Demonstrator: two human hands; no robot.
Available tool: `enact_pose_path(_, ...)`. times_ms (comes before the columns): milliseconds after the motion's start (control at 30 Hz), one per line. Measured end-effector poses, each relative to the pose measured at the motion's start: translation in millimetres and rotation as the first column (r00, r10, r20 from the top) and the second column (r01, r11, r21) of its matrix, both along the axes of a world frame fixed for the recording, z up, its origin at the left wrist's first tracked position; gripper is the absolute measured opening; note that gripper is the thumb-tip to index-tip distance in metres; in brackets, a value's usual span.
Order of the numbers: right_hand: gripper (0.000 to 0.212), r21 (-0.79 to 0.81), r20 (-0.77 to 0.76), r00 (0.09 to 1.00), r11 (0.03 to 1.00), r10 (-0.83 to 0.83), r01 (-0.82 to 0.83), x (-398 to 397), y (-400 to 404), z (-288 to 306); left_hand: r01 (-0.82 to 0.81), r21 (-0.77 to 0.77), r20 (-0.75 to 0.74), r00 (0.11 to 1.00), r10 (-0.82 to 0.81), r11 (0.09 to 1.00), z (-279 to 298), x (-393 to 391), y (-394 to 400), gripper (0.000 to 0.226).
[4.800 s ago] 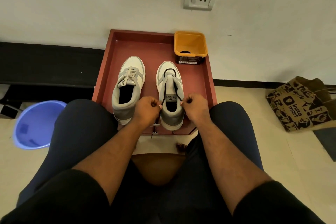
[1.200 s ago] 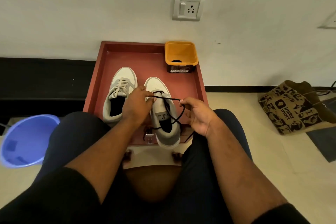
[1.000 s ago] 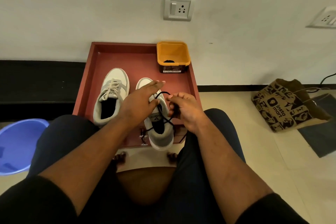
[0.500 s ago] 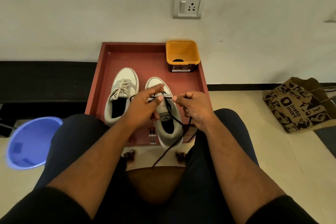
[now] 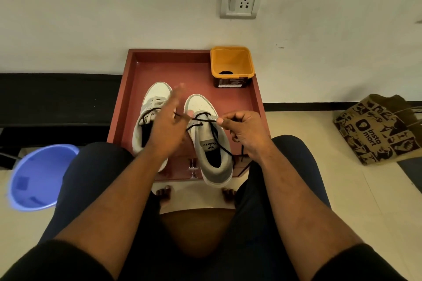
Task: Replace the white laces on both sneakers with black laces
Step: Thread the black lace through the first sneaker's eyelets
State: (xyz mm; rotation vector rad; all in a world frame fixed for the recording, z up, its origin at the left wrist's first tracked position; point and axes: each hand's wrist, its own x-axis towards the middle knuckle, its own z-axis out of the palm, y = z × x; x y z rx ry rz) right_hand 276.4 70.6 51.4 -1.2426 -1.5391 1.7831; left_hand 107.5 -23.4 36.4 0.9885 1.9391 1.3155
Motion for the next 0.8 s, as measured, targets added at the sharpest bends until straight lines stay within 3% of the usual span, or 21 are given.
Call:
enact_pose_path(33, 0.008, 0.005, 0.002, 1.0, 1.0, 0.028, -0.028, -1.1, -1.3, -0.5, 0.124, 0.011, 0.039, 0.991, -0.125, 0.992, -0.9, 12.2, 2.3, 0.049)
enact_pose_path(100, 0.009, 0.009, 0.011, 0.999, 0.999, 0.052, -0.052, -0.4, -1.3, -1.6, 0.187, 0.021, 0.072, 0.979, -0.188, 0.982, -2.4, 26.6, 6.3, 0.023)
enact_pose_path(167, 0.004, 0.001, 0.01, 1.0, 1.0, 0.012, -0.012, 3.7, 2.6, -2.7, 0.08, 0.049, 0.077, 0.994, -0.083, 0.996, -2.4, 22.7, 6.6, 0.018)
enact_pose_path(267, 0.004, 0.006, 0.0, 0.998, 0.998, -0.063, 0.063, 9.1, 8.6, -4.1, -0.201, 0.057, 0.033, 0.979, 0.199, 0.978, 3.1, -3.8, 2.1, 0.013)
enact_pose_path(333, 0.002, 0.006, 0.0, 0.998, 0.998, -0.057, 0.057, 6.7, 9.0, -5.0, -0.287, 0.022, -0.021, 0.958, 0.288, 0.958, 4.4, -16.5, -3.8, 0.01)
enact_pose_path(400, 0.001, 0.005, 0.014, 1.0, 1.0, -0.011, 0.011, 0.3, 5.5, -6.1, -0.219, -0.008, -0.013, 0.976, 0.219, 0.976, 4.1, -16.2, -6.6, 0.014)
enact_pose_path(533, 0.007, 0.014, -0.022, 0.998, 0.998, 0.058, -0.058, -9.9, -3.9, -8.6, 0.107, 0.057, 0.049, 0.993, -0.11, 0.993, -0.8, 11.3, 0.0, 0.054)
enact_pose_path(633, 0.004, 0.058, -0.034, 0.998, 0.997, 0.049, -0.047, -8.1, -3.9, -10.0, 0.201, 0.087, 0.03, 0.979, -0.204, 0.976, -6.1, 25.6, 7.1, 0.035)
enact_pose_path(800, 0.01, 0.077, -0.01, 1.0, 0.997, 0.013, -0.012, -11.1, -0.3, -12.3, 0.153, 0.099, -0.173, 0.976, -0.135, 0.983, -13.2, 20.9, 10.5, 0.017)
